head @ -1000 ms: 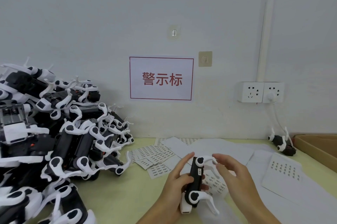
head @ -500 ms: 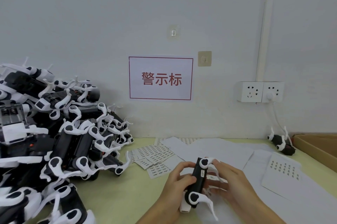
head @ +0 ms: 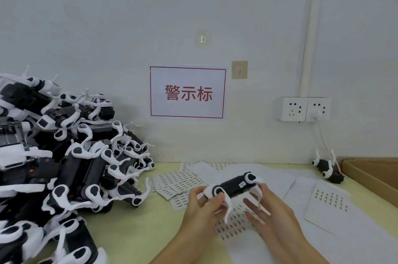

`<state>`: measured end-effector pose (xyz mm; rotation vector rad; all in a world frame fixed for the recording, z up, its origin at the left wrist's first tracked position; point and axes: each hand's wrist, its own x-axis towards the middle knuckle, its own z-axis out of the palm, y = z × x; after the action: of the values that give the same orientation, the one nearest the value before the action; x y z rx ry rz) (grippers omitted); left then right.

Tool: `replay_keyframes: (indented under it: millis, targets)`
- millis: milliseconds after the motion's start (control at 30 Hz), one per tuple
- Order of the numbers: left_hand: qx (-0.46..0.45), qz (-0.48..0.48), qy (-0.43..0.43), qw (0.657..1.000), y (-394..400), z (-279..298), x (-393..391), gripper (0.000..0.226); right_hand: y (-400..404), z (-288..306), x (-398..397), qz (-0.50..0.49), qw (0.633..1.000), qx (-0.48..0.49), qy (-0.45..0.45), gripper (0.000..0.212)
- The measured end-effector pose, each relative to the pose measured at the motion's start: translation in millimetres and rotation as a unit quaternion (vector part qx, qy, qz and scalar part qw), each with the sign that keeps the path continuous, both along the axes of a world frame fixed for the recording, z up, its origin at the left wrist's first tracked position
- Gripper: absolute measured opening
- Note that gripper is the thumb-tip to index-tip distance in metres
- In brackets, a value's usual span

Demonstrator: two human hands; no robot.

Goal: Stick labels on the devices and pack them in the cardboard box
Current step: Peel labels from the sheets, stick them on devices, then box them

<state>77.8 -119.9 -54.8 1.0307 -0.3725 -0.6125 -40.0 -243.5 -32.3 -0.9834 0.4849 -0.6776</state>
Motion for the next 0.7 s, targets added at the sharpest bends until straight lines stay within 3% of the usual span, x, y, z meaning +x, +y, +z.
replay_keyframes:
  millis: [167,300,400,567,700]
  targets:
    - [-0.019,0.083,-0.01,0.996,3,7,11,0.051,-3,0,-6,0.055,0.996,-0.069,0.022,0.051]
    - [-0.045,0.094,0.003,0.995,5,5,15,0.027,-1,-5,-4,0.085,0.989,-0.104,0.062,0.047]
    - [-0.04,0.11,0.002,0.993,6,5,17,0.025,0,-7,-1,0.097,0.986,-0.112,0.08,0.041]
    - [0.037,0.127,-0.089,0.987,4,3,13,0.019,0,-5,-3,0.123,0.975,-0.16,0.088,0.065]
    - [0.099,0.123,-0.195,0.968,5,1,6,0.027,-2,-3,-5,0.145,0.972,-0.159,0.091,0.047]
